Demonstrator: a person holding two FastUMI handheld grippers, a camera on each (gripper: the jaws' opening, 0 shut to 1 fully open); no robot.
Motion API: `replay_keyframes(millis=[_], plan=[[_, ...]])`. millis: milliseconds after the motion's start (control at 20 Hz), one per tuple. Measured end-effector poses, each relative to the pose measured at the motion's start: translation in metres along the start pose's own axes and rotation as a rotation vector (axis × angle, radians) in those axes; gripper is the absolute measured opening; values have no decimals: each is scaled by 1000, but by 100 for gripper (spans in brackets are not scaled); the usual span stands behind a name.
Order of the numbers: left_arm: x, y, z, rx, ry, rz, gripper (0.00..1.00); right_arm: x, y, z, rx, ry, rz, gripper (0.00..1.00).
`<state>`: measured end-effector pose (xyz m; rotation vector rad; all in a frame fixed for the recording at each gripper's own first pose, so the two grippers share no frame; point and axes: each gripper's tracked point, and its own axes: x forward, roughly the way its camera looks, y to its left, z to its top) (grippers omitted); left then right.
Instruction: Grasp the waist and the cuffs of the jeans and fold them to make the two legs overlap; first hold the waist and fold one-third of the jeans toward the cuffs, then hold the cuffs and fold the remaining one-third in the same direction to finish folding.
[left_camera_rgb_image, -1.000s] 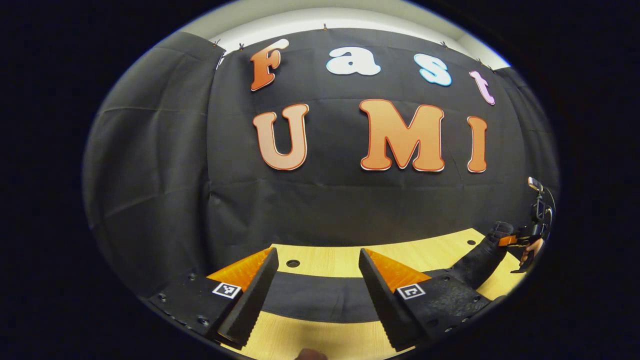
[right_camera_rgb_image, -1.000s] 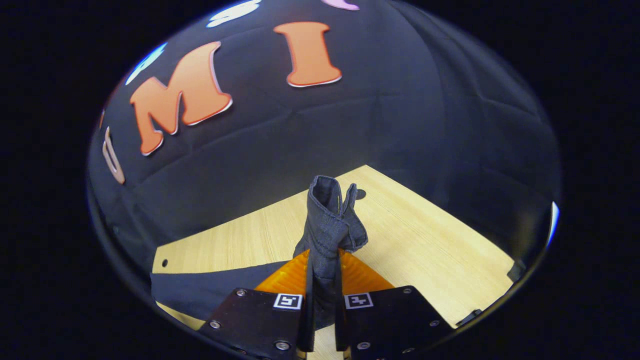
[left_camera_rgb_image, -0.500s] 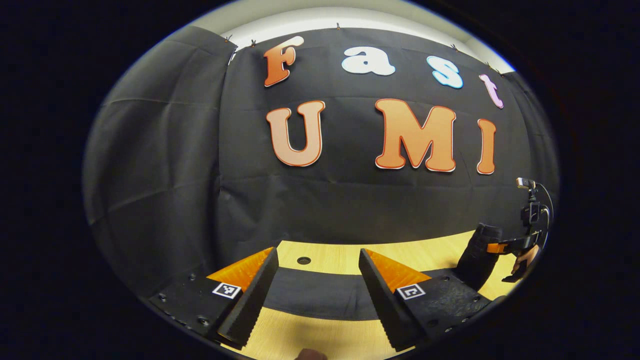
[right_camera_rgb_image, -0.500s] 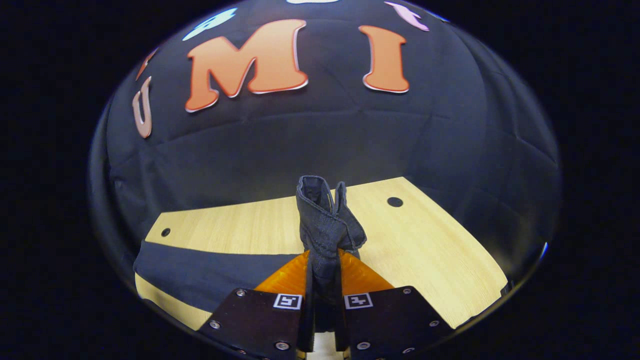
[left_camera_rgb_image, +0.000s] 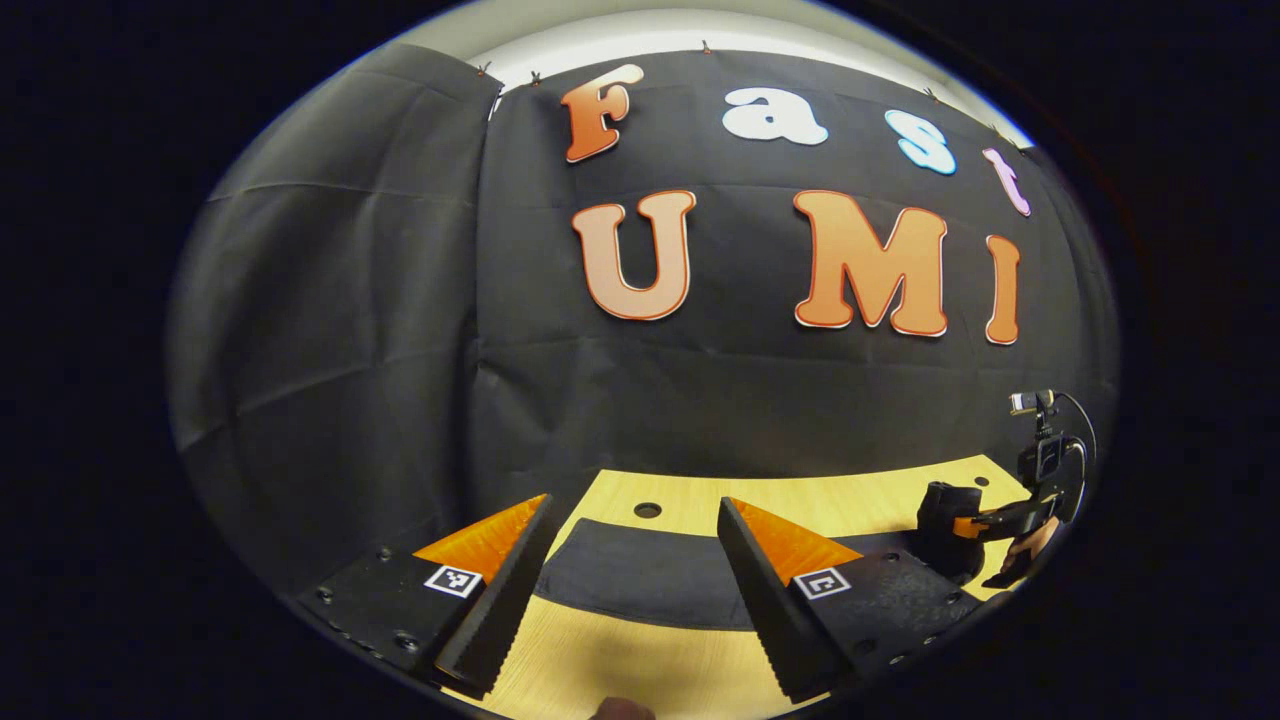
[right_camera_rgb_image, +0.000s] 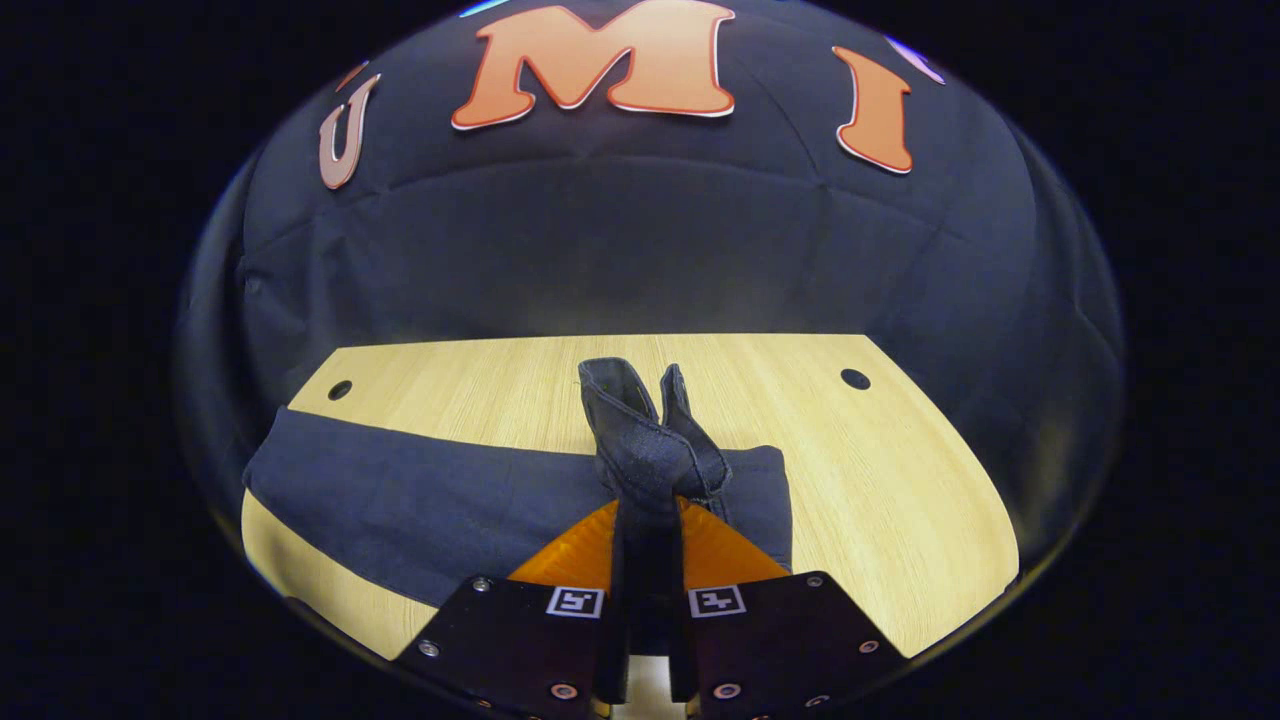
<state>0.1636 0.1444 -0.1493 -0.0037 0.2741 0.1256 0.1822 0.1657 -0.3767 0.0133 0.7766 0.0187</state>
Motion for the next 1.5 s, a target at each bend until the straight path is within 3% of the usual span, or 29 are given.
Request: replay_keyframes(millis=[150,250,350,400,450,550,650,750,950,1300,1500], plan=[[6,10,-4,-11,10,13,97,8,13,-14,-42,22,-1,17],[10,16,-11,-23,29,13,97,10,28,-31,-74,82,42,17],[17,18,-19,-33,54,4,97,8,56,-56,-68,154,132,31],[20,22,-26,-37,72,1,97,4,71,-65,-52,186,182,44],[24,24,-31,-47,92,-3,97,0,84,-73,-41,215,216,40],[36,29,-45,-74,144,-15,97,-3,91,-81,-59,222,220,60],[48,32,-70,-110,233,-40,97,-15,102,-81,-58,216,258,67],[63,34,-99,-187,350,-66,97,-29,110,-75,-31,204,288,82],[95,50,-150,-358,575,-69,100,-53,93,-52,25,130,258,92],[157,78,-244,-529,920,30,98,-107,28,-20,146,7,112,93],[175,94,-275,-494,1020,109,98,-131,0,-8,171,-48,43,94]])
